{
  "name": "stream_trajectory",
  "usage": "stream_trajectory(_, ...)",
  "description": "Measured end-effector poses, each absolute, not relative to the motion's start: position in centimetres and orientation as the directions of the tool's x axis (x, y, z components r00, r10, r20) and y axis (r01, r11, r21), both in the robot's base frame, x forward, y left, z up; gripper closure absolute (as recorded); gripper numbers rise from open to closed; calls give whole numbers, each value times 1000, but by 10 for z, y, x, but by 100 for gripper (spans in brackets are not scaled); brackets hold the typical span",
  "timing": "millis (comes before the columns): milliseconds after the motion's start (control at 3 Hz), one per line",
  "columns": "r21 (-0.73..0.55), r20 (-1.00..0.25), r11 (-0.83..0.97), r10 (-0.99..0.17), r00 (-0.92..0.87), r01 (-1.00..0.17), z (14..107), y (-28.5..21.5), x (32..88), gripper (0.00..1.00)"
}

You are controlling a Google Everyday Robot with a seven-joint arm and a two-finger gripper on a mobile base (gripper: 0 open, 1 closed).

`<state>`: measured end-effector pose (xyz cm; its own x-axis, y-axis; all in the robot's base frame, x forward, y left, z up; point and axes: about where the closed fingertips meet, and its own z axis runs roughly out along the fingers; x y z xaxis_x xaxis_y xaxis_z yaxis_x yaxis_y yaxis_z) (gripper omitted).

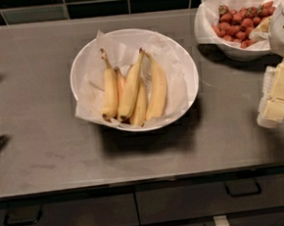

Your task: Pick banana from white bowl

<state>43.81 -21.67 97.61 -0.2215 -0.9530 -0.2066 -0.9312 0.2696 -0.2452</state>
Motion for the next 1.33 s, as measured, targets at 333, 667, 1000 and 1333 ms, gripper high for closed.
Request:
stream_trajectory(333,-245,-207,269,-953,-221,-931,976,-217,438,0)
stream_trajectory(667,-255,-214,260,-955,-208,-932,979,-213,438,0)
stream_trajectory(1000,-269,-240,142,-968,-77,-953,987,-184,440,0)
stream_trajectory(1333,-279,-270,-83,-949,161,-957,996,-131,444,0)
